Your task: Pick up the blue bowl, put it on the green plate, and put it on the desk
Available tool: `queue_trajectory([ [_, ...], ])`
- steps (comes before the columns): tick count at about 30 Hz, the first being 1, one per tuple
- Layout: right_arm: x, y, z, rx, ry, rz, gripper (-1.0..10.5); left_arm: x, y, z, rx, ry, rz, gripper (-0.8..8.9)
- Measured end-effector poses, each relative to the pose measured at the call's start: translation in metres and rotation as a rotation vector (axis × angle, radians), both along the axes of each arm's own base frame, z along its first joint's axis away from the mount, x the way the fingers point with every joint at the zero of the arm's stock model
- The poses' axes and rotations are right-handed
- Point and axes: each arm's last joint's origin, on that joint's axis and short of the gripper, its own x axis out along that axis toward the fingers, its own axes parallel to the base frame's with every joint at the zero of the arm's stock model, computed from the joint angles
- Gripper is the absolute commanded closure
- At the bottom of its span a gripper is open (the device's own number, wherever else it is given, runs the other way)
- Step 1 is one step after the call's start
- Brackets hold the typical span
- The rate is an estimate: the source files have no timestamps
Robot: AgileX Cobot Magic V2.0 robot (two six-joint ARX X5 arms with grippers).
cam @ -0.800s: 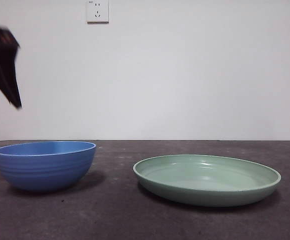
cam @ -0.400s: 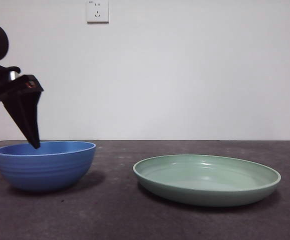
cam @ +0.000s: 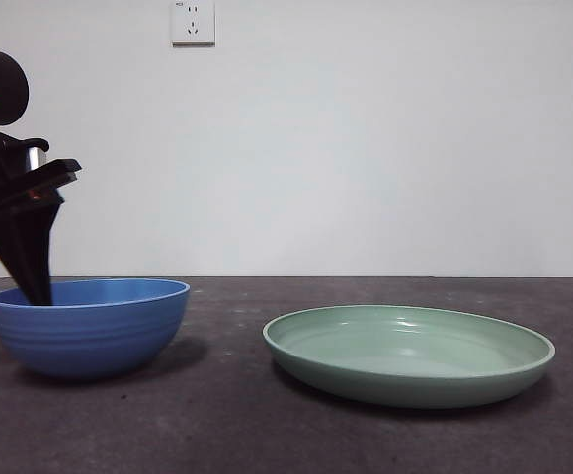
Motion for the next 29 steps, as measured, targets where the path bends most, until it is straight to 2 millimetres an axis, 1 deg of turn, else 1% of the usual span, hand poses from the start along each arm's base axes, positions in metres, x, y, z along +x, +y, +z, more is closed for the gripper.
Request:
queue_trajectory([
  [2,0.0,0.0,0.0,0.0,0.0,0.0,3.4,0.0,0.0,0.0,0.0,-0.001,0.0,7.61],
  [4,0.0,0.0,0.0,0.0,0.0,0.0,3.4,0.0,0.0,0.0,0.0,-0.001,0.0,7.68],
  [6,0.0,0.0,0.0,0.0,0.0,0.0,3.4,0.0,0.0,0.0,0.001,-0.004,0.001,8.01],
  [12,0.0,0.0,0.0,0.0,0.0,0.0,3.4,0.002,0.0,0.001,0.004,-0.015,0.001,7.99],
  [15,0.0,0.0,0.0,0.0,0.0,0.0,3.4,0.004,-0.001,0.007,0.003,-0.026,0.001,8.0],
  [18,0.0,0.0,0.0,0.0,0.0,0.0,3.4,0.008,-0.004,0.018,0.03,-0.04,0.002,7.99],
  [21,0.0,0.0,0.0,0.0,0.0,0.0,3.4,0.01,-0.011,0.034,0.082,-0.043,-0.003,7.99],
  [24,0.0,0.0,0.0,0.0,0.0,0.0,3.4,0.013,-0.023,0.057,0.109,-0.063,-0.023,7.99],
  [28,0.0,0.0,0.0,0.0,0.001,0.0,3.4,0.017,-0.046,0.091,0.118,-0.121,-0.076,7.99],
  [29,0.0,0.0,0.0,0.0,0.001,0.0,3.4,0.017,-0.051,0.096,0.114,-0.131,-0.089,7.99],
])
